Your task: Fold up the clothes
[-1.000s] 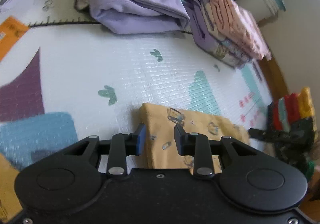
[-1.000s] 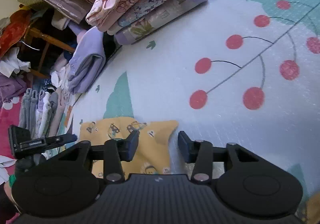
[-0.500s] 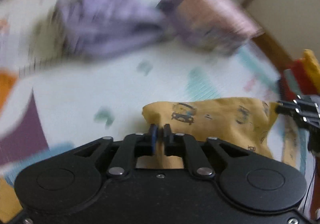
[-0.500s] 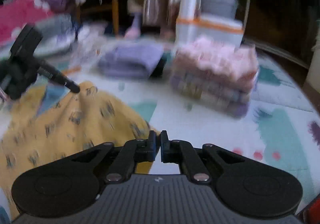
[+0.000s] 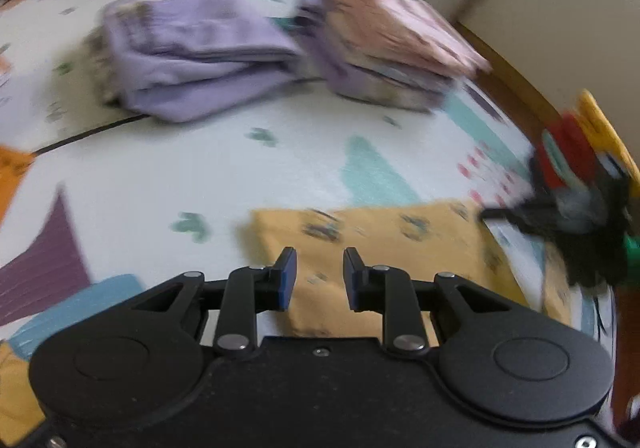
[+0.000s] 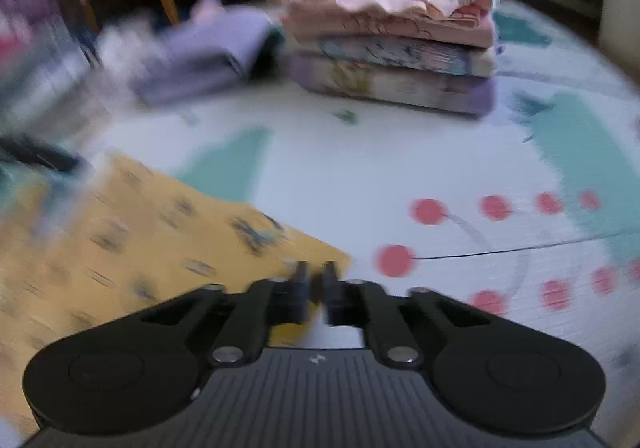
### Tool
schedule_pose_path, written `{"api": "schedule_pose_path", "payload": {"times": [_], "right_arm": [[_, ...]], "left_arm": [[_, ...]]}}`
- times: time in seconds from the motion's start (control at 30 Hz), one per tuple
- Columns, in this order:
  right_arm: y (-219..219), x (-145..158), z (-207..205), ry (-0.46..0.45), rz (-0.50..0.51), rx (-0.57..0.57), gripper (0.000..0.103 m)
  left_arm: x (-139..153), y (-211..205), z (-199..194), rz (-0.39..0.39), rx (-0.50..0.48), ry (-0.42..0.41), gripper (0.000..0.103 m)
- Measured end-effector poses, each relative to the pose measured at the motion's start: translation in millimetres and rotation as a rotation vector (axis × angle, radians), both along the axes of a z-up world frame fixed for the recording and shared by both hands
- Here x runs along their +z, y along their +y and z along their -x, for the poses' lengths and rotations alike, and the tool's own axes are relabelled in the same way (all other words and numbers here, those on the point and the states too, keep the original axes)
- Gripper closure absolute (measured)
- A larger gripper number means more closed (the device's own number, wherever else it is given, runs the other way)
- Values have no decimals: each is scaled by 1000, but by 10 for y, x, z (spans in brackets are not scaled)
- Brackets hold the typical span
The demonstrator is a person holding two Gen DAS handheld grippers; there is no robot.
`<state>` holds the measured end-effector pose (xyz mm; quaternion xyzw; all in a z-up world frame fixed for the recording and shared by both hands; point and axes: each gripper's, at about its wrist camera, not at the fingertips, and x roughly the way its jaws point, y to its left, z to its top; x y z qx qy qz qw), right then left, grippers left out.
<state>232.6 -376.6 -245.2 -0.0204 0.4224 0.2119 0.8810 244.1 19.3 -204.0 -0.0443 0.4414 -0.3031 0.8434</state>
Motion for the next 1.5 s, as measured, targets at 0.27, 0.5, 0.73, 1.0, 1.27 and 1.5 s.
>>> {"api": "schedule_pose_path", "payload": {"times": [0.27,0.5,0.73,1.0,1.27,1.5], "right_arm": [[110,204,338,-171,116,79,90],[275,-70,207,-140,278,169,85],[172,127,191,-189,280,113,86],[593,-42,219,-148,305,300,81],[746,279,774,-218,253,506,78],[620,137,779,-169,295,463,78]], "left_arm": [[112,-212,695,-58,-259,-61,81],[-222,-381,1301,-267,-359,-125,80],[-106,-390,1355,-280,-327,-141,79],[-18,-428,980,-265,-236,-166,79],[-240,-365,336,-226,-168,-49,75],[-74,-309,135,-241,-138,-106,79]]}}
